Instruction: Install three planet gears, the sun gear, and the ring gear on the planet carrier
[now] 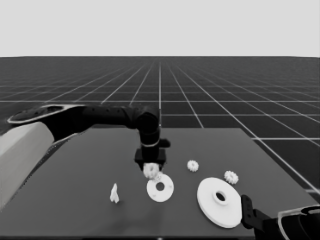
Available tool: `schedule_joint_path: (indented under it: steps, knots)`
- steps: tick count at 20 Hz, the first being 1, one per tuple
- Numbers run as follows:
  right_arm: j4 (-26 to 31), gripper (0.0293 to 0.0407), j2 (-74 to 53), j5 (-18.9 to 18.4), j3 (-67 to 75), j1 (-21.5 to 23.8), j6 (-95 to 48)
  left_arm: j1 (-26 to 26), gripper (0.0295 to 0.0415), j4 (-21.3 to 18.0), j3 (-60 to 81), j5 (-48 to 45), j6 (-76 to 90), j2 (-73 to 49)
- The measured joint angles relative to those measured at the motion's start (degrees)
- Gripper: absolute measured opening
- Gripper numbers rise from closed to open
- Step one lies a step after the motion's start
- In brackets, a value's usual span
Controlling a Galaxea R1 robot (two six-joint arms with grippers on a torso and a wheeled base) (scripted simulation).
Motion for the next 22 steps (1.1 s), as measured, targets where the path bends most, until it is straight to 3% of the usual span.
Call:
schedule_joint_path:
  steps: [3,4,5,7,13,15,16,22]
  knots:
    - [0.00,0.0385,0.00,0.00,0.00,0.00,0.00,0.01,0.0312,0.01,-1.04,0.01,0.10,0.92]
    - [0.00,0.0385,0.00,0.00,0.00,0.00,0.00,8.73,0.0312,10.53,-0.76,0.96,-0.36,0.90]
    - [0.00,0.0385,0.00,0.00,0.00,0.00,0.00,16.16,0.0312,16.84,-2.40,1.39,1.17,1.13]
    - [0.00,0.0385,0.00,0.00,0.00,0.00,0.00,22.27,0.0312,22.27,-6.15,0.75,4.30,1.65]
    - [0.00,0.0385,0.00,0.00,0.00,0.00,0.00,24.74,0.0312,24.73,-8.72,-0.13,6.23,2.11]
    - [0.00,0.0385,0.00,0.00,0.00,0.00,0.00,24.80,0.0371,24.80,-8.79,-0.16,6.29,2.12]
    - [0.00,0.0385,0.00,0.00,0.00,0.00,0.00,24.81,0.0381,24.81,-8.80,-0.17,6.30,2.13]
    - [0.00,0.0385,0.00,0.00,0.00,0.00,0.00,24.82,0.0385,24.83,-8.83,-0.18,6.31,2.13]
